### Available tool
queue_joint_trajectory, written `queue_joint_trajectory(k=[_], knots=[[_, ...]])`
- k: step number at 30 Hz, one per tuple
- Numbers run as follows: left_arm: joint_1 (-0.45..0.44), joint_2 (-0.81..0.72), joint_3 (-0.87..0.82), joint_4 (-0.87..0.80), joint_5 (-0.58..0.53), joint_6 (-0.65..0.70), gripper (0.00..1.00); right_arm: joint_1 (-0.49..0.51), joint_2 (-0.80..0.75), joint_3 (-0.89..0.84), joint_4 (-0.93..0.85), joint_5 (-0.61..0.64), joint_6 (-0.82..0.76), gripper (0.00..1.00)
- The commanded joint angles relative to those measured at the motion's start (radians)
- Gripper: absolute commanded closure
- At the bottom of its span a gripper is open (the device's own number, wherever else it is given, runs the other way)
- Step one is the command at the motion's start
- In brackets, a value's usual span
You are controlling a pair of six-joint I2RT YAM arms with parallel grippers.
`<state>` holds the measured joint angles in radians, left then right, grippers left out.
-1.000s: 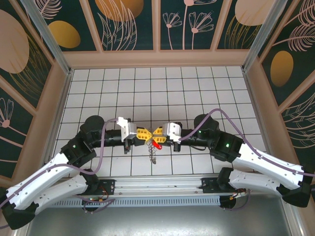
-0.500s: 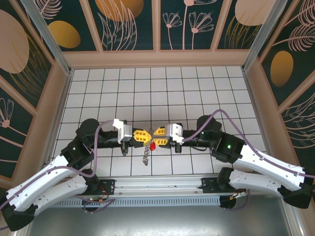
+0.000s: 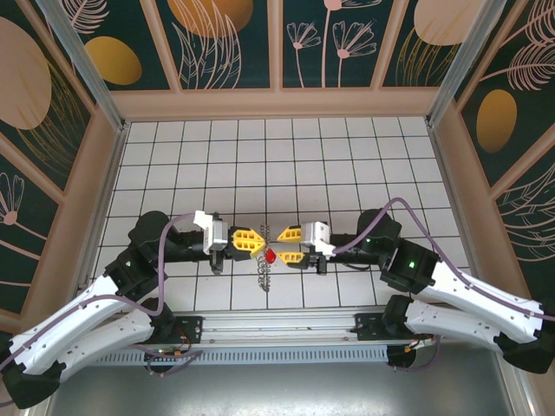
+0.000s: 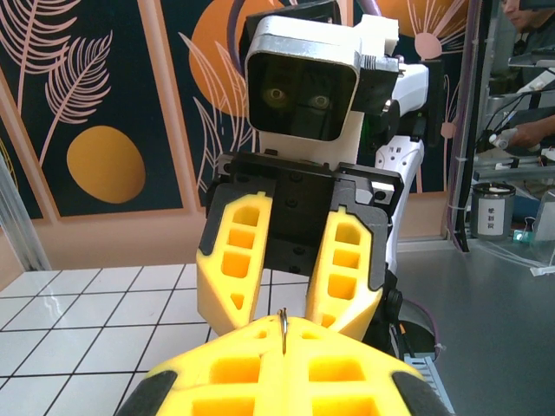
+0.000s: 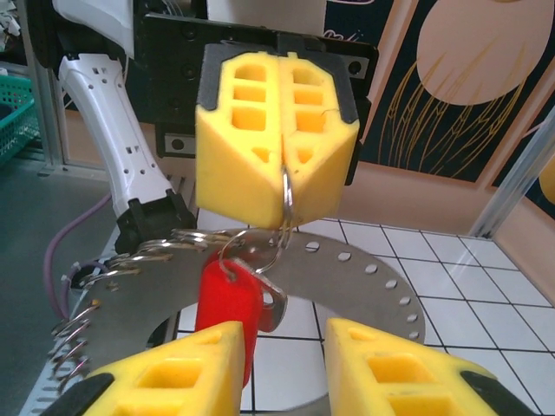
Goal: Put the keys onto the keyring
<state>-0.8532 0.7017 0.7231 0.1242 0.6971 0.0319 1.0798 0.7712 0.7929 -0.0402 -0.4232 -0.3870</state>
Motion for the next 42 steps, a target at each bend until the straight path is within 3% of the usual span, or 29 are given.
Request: queue_joint_trajectory(k=[1,12,20,26,35,42], knots=[[-0.006,-0.014,0.016,0.032,-0.002,0.005,1.00,-0.004,-0.037,-0.020,0.053,-0.052,0.045,0.66],[-0.005,-0.009,0.022,0.037,0.006,-0.002,1.00,-0.005,0.043,-0.023,0.105,-0.068,0.067,0.48],[-0.006,-0.006,0.017,0.046,0.007,-0.004,1.00,-0.009,0.077,-0.027,0.139,-0.058,0.068,0.45],[-0.006,-0.004,0.015,0.043,0.004,-0.001,1.00,-0.009,0.077,-0.042,0.166,-0.085,0.072,0.50],[-0.005,-0.006,0.009,0.041,-0.001,0.001,1.00,-0.008,0.098,-0.035,0.167,-0.119,0.074,0.73],[-0.005,-0.005,0.006,0.037,-0.008,0.002,1.00,-0.008,0.099,-0.043,0.175,-0.138,0.077,0.67]])
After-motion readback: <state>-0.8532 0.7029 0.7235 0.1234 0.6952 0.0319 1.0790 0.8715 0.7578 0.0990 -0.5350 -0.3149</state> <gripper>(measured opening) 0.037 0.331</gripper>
